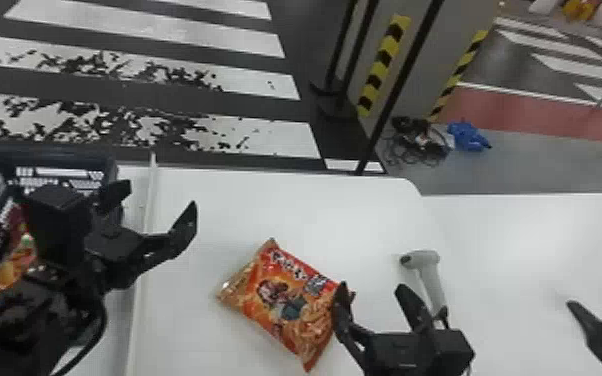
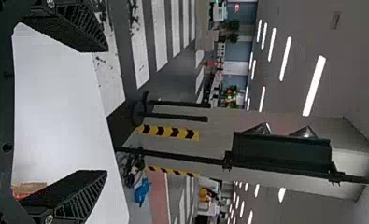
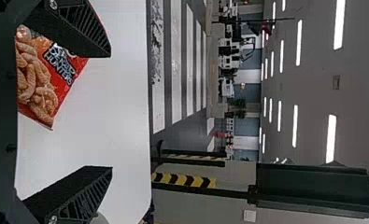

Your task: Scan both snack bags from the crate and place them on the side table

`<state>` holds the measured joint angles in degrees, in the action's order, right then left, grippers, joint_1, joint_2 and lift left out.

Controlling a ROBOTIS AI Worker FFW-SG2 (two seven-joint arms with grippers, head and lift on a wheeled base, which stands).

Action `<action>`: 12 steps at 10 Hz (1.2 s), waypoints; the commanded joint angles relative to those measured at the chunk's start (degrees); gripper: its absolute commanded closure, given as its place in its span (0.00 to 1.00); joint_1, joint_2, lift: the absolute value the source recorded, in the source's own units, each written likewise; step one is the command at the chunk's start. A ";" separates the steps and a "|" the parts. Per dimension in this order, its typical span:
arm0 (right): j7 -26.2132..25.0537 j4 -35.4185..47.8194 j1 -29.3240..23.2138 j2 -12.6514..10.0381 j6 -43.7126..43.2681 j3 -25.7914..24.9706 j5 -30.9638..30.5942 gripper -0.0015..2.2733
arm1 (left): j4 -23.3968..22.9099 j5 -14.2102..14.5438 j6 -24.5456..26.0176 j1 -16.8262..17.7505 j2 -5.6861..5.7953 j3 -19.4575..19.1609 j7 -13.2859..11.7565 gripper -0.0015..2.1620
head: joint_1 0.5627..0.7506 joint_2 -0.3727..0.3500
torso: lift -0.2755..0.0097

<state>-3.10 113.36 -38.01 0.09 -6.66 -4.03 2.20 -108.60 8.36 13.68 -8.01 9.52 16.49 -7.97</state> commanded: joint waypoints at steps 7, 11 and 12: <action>6.44 -0.16 8.74 -0.14 25.61 -6.35 12.03 0.03 | -13.83 -2.65 -7.39 -20.81 1.64 -11.83 4.10 0.04 | 0.70 0.27 | 0.62; 12.95 -3.14 15.16 -0.14 43.54 -12.41 21.35 0.03 | -15.94 -1.24 -7.74 -23.72 2.25 -14.29 4.36 0.04 | 0.70 0.33 | 0.62; 13.65 -4.11 16.74 -0.14 46.00 -13.11 22.41 0.03 | -15.76 -1.07 -7.57 -23.72 2.17 -14.21 4.28 0.04 | 0.70 0.35 | 0.62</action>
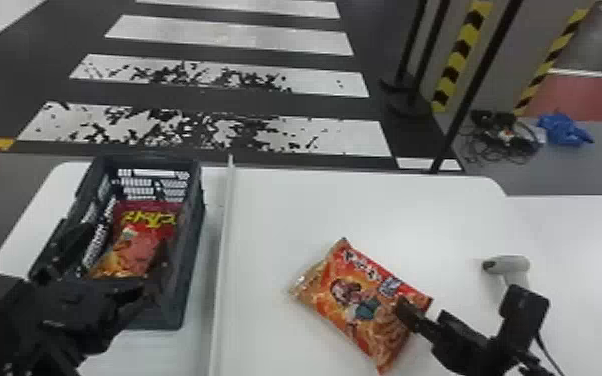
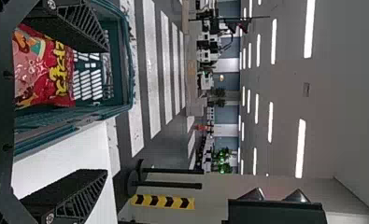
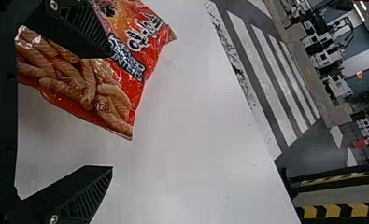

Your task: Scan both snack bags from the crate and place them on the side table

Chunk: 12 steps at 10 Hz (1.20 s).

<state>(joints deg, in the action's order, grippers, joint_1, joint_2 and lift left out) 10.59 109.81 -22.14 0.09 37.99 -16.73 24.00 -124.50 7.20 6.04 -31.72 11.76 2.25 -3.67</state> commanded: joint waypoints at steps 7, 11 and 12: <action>12.35 -13.21 12.38 -0.14 19.10 -9.64 9.05 0.84 | 1.63 0.89 0.08 -0.53 0.02 -0.05 -0.03 0.04 | 0.70 0.40 | 0.62; 19.38 -17.17 15.28 -0.14 27.01 -13.77 10.90 0.99 | 2.42 1.41 -0.10 -0.80 0.02 -0.32 0.06 0.04 | 0.70 0.44 | 0.62; 19.56 -16.47 15.10 -0.14 26.83 -14.12 10.90 0.99 | 2.42 1.50 -0.10 -0.80 0.02 -0.32 0.06 0.04 | 0.70 0.45 | 0.62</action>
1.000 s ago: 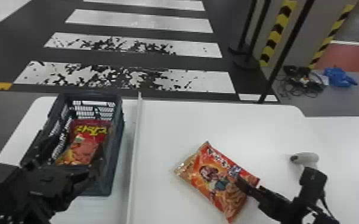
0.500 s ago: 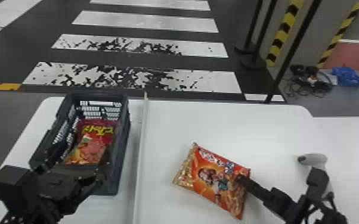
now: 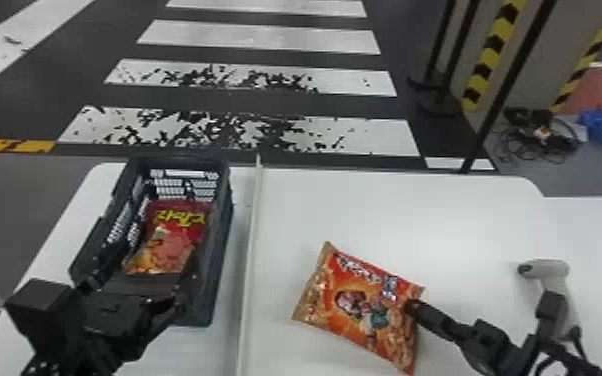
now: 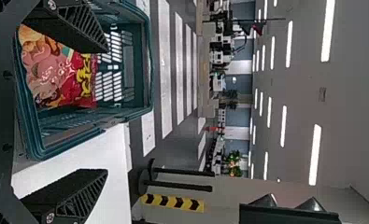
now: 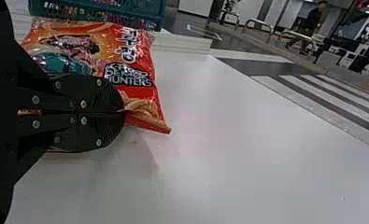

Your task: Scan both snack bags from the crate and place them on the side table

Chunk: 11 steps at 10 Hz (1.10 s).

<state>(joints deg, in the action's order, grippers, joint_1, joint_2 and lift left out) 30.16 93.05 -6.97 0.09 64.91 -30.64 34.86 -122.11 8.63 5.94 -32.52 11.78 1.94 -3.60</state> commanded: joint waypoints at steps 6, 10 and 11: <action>-8.62 21.03 -9.29 -0.14 -39.64 11.57 -29.85 0.99 | 0.03 0.25 -0.17 0.17 -0.09 -0.10 0.09 0.04 | 0.70 0.31 | 0.62; -20.40 21.03 -15.80 -0.14 -68.29 22.56 -68.00 0.99 | 0.73 0.60 -0.35 0.26 0.00 -0.10 0.00 0.04 | 0.70 0.32 | 0.62; -24.80 17.96 -17.20 -0.14 -76.55 24.14 -77.67 0.99 | 0.99 0.60 -0.35 0.44 0.00 -0.10 0.00 0.04 | 0.70 0.35 | 0.62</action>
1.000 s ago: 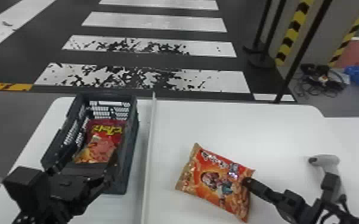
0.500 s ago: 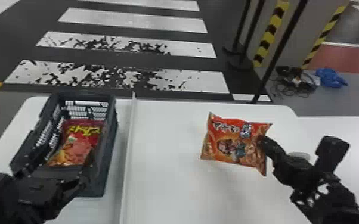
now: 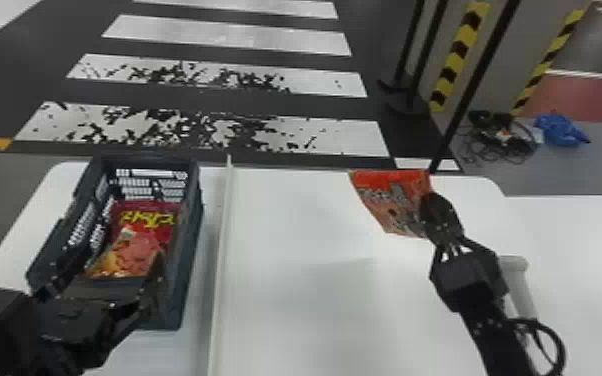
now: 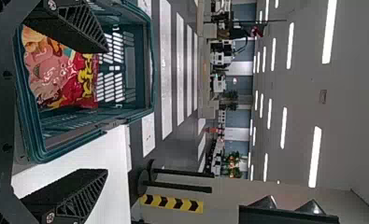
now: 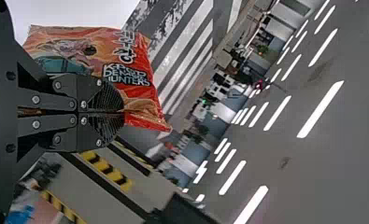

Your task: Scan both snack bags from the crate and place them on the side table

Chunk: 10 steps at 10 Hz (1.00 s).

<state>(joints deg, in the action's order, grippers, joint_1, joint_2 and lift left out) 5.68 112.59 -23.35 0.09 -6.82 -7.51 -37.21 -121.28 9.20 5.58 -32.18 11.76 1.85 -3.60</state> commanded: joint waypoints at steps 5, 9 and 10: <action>-2.95 -10.11 -5.57 -0.14 -14.66 2.68 -34.95 0.99 | 0.35 0.38 -0.17 0.10 0.01 0.08 0.00 0.04 | 0.70 0.56 | 0.62; 3.99 -7.74 -10.22 -0.14 -18.35 2.59 -28.97 0.01 | 0.26 0.38 -0.17 0.10 -0.07 0.17 -0.09 0.04 | 0.70 0.63 | 0.62; 7.51 -6.07 -11.02 -0.14 -18.17 2.50 -26.42 0.00 | 0.26 0.38 -0.17 0.01 0.01 0.17 0.00 0.04 | 0.70 0.64 | 0.62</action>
<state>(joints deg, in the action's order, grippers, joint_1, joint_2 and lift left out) 12.91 105.66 -33.92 0.09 -25.11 -4.97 -65.02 -121.02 9.56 5.41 -32.11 11.69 2.01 -3.63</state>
